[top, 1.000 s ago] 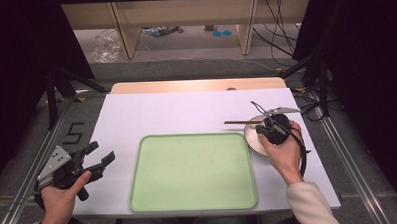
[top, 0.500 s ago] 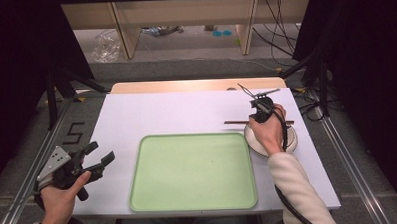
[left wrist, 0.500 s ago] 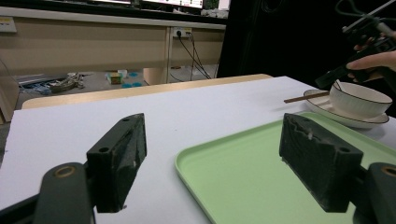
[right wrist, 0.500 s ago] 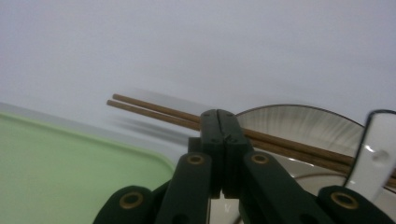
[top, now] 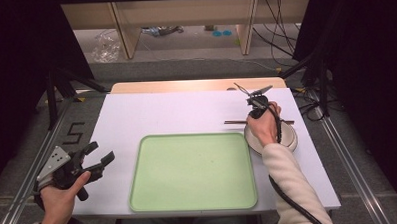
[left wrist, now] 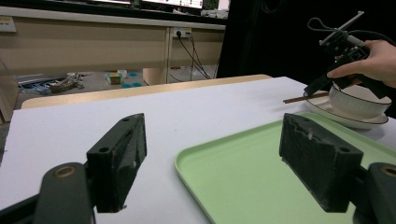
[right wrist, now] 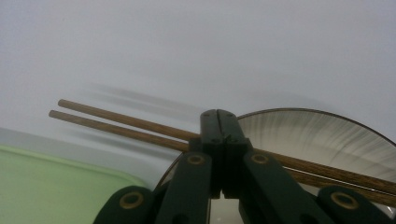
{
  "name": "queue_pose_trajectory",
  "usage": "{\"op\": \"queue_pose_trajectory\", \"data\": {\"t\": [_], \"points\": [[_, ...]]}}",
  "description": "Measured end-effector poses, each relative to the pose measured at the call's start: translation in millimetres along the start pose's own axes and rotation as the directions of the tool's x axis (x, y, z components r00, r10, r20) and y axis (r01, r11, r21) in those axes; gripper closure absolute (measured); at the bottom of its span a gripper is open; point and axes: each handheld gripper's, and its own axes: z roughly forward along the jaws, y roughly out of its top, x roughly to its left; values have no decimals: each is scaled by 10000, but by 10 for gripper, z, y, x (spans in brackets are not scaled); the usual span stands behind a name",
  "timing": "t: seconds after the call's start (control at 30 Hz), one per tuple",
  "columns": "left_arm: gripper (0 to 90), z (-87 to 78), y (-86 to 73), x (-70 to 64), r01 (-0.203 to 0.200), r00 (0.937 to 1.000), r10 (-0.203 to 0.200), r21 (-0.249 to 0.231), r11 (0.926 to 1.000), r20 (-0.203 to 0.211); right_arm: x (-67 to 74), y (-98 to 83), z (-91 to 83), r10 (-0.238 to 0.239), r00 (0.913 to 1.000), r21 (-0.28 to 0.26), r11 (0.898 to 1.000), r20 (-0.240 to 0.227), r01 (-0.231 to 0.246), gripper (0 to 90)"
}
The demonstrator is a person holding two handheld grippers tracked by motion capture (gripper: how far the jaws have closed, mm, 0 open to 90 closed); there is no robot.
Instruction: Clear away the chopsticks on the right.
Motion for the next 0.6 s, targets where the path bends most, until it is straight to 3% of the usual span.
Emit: {"op": "queue_pose_trajectory", "data": {"t": [0.1, 0.37, 0.4, 0.43, 0.5, 0.53, 0.6], "points": [[231, -2, 1, -6, 23, 10000, -23, 5, 10000, -12, -9, 9, 6, -78, 10000, -51, 10000, 38, 78, 900], [231, -1, 1, -4, 9, 10000, -9, 16, 10000, -6, 31, 38, 11, 245, 9995, 258, 9994, 192, -250, 900], [231, -1, 1, -4, 9, 10000, -9, 16, 10000, -6, 11, 40, 23, -106, 9998, 247, 9996, 186, 102, 900], [231, -3, 2, -3, 8, 10000, -8, -3, 10000, -11, 53, 35, 13, 391, 9990, 539, 9977, 229, -402, 900], [231, -1, 0, -2, 17, 10000, -17, -13, 10000, 2, 48, 29, 34, 111, 9997, 406, 9991, 198, -119, 900], [231, -1, 1, -3, 10, 10000, -10, 6, 10000, -1, 75, 28, 29, 481, 9987, 573, 9972, 189, -491, 900], [231, -2, 2, -6, 13, 10000, -13, 6, 10000, -8, 37, 34, 52, 16, 9998, 431, 9991, 202, -25, 900]]}}
